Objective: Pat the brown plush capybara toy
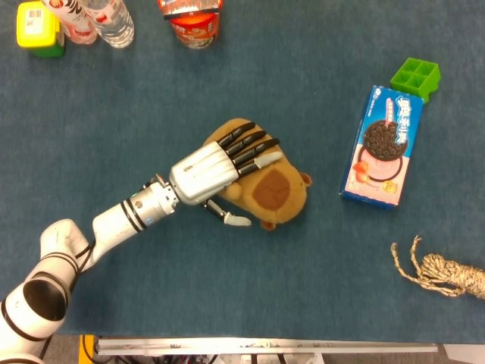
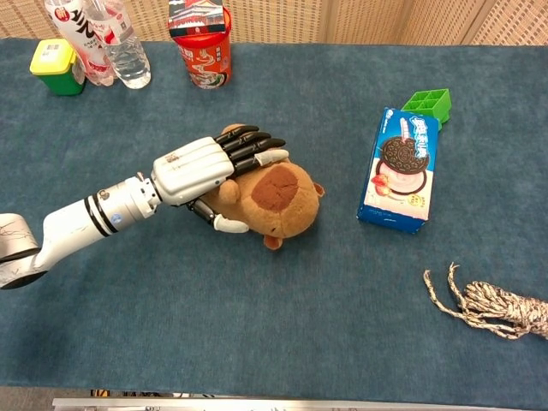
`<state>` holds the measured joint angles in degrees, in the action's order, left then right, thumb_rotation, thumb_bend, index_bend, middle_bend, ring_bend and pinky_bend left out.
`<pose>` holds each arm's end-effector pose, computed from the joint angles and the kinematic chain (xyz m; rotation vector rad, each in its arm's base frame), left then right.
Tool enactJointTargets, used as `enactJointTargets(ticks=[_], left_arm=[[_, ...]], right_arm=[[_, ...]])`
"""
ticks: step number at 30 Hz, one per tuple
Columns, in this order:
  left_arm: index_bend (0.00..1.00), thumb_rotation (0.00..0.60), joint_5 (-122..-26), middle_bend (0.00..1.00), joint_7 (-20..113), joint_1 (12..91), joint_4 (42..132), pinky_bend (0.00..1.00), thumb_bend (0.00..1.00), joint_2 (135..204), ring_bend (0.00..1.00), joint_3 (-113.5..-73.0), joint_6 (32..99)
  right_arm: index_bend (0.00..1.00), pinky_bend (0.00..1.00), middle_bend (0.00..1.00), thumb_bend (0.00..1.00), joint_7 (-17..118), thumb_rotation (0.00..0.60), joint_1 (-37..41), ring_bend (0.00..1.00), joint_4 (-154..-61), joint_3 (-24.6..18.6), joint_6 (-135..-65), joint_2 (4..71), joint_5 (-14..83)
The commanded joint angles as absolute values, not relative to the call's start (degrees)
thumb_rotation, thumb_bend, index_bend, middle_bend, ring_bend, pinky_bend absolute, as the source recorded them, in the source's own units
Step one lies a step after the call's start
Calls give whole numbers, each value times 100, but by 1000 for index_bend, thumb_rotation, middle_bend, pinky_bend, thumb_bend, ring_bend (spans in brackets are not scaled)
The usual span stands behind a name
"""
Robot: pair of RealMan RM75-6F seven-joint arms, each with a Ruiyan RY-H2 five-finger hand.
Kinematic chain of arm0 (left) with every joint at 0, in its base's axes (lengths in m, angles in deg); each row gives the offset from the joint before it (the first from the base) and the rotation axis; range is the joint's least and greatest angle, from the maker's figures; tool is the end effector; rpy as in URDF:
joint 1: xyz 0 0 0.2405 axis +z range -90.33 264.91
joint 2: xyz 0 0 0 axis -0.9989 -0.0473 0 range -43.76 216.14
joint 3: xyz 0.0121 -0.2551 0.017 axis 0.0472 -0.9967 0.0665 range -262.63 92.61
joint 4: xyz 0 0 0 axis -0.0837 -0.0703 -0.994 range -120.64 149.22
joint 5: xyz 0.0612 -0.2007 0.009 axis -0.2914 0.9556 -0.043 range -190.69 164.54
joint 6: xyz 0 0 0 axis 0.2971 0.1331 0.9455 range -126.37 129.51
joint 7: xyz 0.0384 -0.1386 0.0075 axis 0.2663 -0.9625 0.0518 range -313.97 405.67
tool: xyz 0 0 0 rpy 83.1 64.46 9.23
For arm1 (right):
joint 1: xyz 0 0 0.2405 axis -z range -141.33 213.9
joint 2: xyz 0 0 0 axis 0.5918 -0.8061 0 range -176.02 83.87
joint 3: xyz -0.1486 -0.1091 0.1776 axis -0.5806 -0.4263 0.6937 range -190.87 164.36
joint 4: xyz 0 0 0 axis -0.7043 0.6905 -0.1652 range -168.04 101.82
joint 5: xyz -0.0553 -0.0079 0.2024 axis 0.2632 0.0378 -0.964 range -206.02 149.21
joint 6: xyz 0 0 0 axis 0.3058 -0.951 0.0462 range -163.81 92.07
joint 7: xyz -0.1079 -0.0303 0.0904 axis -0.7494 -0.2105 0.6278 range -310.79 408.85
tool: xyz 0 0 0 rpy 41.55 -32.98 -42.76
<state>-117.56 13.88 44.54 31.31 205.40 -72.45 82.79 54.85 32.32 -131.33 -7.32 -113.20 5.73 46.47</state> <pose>-0.1769 0.3164 -0.1006 -2.3184 -0.5235 -1.3311 -0.3322 -0.1835 0.2199 1.2331 -1.0341 0.7753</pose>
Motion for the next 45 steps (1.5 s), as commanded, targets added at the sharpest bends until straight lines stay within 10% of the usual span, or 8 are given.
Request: enactJointTargets(ticks=[1, 45], left_arm=[[0, 60, -11752, 0, 1395, 4465, 3165, 0, 31, 20523, 0, -7246, 8314], [0, 58, -11549, 0, 1584, 4456, 3945, 0, 31, 20176, 0, -7575, 8631]], right_arm=[[360, 180, 355, 0, 5485, 600, 3223, 231, -13129, -734, -11306, 582, 4649], [360, 179, 355, 0, 5523, 600, 3260, 232, -13113, -751, -11327, 575, 4665]])
